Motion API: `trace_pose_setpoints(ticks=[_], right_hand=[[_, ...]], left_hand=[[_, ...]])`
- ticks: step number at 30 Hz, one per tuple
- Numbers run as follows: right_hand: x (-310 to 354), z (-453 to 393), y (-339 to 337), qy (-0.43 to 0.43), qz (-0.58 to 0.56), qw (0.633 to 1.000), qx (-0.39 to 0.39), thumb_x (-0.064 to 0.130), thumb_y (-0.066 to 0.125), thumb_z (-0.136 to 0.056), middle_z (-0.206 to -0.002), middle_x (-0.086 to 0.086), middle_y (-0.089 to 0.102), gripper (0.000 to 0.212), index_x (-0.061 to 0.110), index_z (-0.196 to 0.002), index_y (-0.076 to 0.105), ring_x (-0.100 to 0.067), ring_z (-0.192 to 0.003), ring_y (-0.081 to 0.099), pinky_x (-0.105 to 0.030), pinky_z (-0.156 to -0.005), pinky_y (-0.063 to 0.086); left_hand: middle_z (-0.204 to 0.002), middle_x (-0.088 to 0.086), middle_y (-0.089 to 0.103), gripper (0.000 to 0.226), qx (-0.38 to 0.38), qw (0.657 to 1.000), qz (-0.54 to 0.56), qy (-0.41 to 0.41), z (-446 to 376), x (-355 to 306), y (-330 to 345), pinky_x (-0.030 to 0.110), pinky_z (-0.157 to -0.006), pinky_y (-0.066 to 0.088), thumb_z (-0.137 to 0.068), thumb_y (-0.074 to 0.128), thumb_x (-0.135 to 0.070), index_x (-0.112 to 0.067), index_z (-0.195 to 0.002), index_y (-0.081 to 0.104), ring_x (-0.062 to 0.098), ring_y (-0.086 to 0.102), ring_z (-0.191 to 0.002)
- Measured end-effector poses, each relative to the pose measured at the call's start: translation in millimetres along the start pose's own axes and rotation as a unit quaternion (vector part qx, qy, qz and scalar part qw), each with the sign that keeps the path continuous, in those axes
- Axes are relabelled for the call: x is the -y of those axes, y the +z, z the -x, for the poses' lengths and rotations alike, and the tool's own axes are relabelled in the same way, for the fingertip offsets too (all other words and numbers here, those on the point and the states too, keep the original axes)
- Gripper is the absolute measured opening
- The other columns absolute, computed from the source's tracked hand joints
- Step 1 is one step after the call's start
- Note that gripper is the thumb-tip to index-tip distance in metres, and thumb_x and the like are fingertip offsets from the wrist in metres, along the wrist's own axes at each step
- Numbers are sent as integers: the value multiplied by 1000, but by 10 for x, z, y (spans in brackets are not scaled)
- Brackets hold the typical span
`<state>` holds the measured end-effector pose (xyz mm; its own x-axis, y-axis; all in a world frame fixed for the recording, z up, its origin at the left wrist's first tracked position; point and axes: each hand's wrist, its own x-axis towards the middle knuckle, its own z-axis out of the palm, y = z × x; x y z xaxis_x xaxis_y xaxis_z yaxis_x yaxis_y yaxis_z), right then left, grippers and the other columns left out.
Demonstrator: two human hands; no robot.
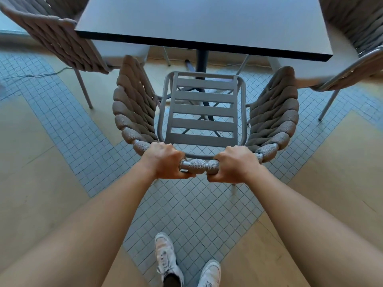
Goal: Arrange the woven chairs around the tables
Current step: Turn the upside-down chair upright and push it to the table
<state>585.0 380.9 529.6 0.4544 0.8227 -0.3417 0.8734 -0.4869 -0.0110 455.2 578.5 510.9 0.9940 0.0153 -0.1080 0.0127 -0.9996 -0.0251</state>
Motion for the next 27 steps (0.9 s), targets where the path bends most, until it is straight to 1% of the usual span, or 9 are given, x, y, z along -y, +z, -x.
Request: trace_pose_setpoints(ticks=[6,13,17,19,21,23,24,25,27], right_hand=[[-67,-230,-105,9,1,1000,-10,80,41,-60,-59,10,49,59,32,-81,69,-19,-55,53,-29,-54,37],[-74,-253,-137,32,-7,999,-1,81,40,-61,-68,8,59,61,32,-83,67,-20,-60,59,-29,-57,43],[-67,-169,-35,49,-23,998,-46,87,38,-69,-79,10,70,67,31,-86,69,-18,-74,66,-39,-81,55],[-65,-101,61,33,-40,991,-121,90,36,-78,-101,10,75,73,30,-96,76,-16,-110,66,-51,-114,34],[-5,-29,132,75,-69,974,-204,84,30,-89,-140,3,62,76,29,-118,74,-22,-145,39,-62,-122,7],[84,12,213,199,-131,930,-281,70,39,-96,-167,-4,25,63,33,-144,54,-28,-155,8,-62,-120,-8],[149,8,240,286,-192,890,-297,64,47,-95,-170,-6,5,65,37,-153,38,-31,-156,-3,-62,-119,-12],[225,-18,249,375,-281,831,-300,58,56,-93,-170,-7,-10,77,41,-159,20,-33,-155,-10,-64,-117,-12],[323,-113,194,503,-481,657,-290,44,67,-90,-166,-9,-25,101,45,-158,-8,-37,-153,-10,-70,-118,1]], left_hand=[[-73,-10,68,87,18,1000,13,19,-235,223,-52,29,-63,52,-66,22,-99,-32,-90,71,15,65,-64],[-70,-11,67,79,19,999,18,20,-280,265,-46,30,-59,49,-69,29,-97,-32,-86,69,14,62,-60],[-69,-11,68,83,7,999,34,9,-249,251,-21,29,-59,50,-67,27,-100,-33,-88,71,13,63,-59],[-79,-9,73,84,-51,996,71,3,-199,229,14,32,-75,54,-68,34,-100,-30,-93,74,17,71,-75],[-111,-2,74,80,-128,986,98,-39,-144,145,59,45,-114,34,-76,40,-93,-26,-106,73,23,64,-118],[-149,2,51,72,-182,958,117,-189,-128,-7,83,50,-124,1,-90,37,-79,-25,-131,60,25,28,-149],[-159,4,36,67,-210,922,159,-284,-142,-98,97,49,-123,-4,-95,40,-69,-22,-141,50,26,14,-153],[-164,8,23,68,-238,869,222,-373,-170,-188,87,50,-124,-4,-96,48,-58,-18,-149,38,28,5,-154],[-167,15,4,81,-286,732,365,-499,-235,-331,30,52,-123,3,-93,62,-33,-8,-157,19,35,-2,-153]])
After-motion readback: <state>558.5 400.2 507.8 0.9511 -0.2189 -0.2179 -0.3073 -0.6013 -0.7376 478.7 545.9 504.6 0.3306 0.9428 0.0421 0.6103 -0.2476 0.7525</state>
